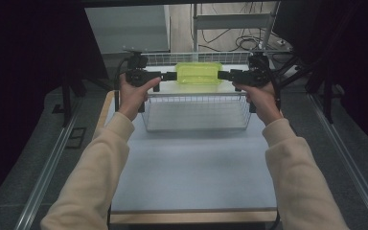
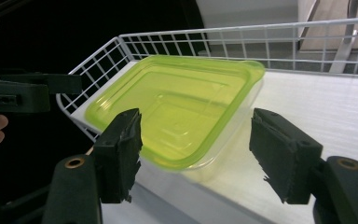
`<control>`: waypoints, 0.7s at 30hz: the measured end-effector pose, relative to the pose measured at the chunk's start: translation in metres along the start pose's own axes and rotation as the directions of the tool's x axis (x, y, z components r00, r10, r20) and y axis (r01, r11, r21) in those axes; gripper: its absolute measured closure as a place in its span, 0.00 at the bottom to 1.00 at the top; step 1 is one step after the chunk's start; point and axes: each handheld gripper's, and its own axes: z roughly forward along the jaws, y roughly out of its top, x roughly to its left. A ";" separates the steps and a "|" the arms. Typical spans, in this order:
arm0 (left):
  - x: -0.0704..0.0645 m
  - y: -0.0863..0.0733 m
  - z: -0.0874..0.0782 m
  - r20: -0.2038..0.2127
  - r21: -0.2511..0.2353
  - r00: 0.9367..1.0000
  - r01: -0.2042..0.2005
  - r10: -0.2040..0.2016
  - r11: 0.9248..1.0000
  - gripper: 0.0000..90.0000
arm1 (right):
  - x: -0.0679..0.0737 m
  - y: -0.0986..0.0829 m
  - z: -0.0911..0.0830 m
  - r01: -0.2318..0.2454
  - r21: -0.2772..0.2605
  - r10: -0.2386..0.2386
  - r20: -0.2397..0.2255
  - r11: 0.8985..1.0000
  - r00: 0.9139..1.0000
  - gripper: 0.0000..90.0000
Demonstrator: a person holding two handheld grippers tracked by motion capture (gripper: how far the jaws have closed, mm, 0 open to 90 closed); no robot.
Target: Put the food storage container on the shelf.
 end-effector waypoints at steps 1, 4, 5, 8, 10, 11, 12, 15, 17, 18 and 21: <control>-0.002 -0.002 -0.002 0.003 -0.002 1.000 -0.004 0.004 1.000 0.20 | 0.002 -0.001 -0.002 0.010 0.001 -0.010 -0.001 1.000 1.000 0.37; -0.007 -0.008 -0.010 -0.001 -0.006 1.000 -0.022 0.022 1.000 0.20 | 0.011 -0.005 -0.008 0.049 0.001 -0.049 -0.006 0.999 0.999 0.37; -0.009 -0.010 -0.013 0.000 -0.004 1.000 -0.026 0.026 1.000 0.20 | 0.014 -0.006 -0.010 0.061 -0.004 -0.061 -0.011 0.998 0.998 0.37; -0.013 -0.018 -0.020 0.003 -0.010 1.000 -0.029 0.029 1.000 0.21 | 0.023 -0.012 -0.019 0.100 -0.005 -0.100 -0.021 0.995 0.995 0.36; -0.016 -0.025 -0.024 0.015 -0.014 0.999 -0.028 0.028 1.000 0.21 | 0.027 -0.017 -0.025 0.115 -0.012 -0.115 -0.035 0.993 0.993 0.36; -0.017 -0.029 -0.027 0.023 -0.015 0.999 -0.031 0.031 0.999 0.21 | 0.029 -0.021 -0.028 0.120 -0.014 -0.120 -0.039 0.993 0.992 0.36; -0.018 -0.034 -0.029 0.031 -0.015 0.999 -0.031 0.032 0.999 0.21 | 0.030 -0.024 -0.031 0.126 -0.017 -0.127 -0.044 0.992 0.991 0.36; -0.021 -0.050 -0.036 0.050 -0.014 0.998 -0.029 0.029 0.999 0.21 | 0.033 -0.036 -0.038 0.144 -0.019 -0.145 -0.057 0.989 0.988 0.36; -0.024 -0.060 -0.041 0.046 -0.013 0.998 -0.051 0.051 0.999 0.22 | 0.034 -0.045 -0.042 0.156 -0.009 -0.156 -0.063 0.988 0.986 0.36; -0.026 -0.066 -0.044 0.043 -0.016 0.997 -0.061 0.062 0.998 0.22 | 0.035 -0.050 -0.043 0.160 -0.009 -0.161 -0.068 0.987 0.985 0.36; -0.032 -0.083 -0.050 0.054 -0.027 0.995 -0.085 0.087 0.996 0.22 | 0.038 -0.068 -0.050 0.170 -0.006 -0.170 -0.093 0.985 0.981 0.35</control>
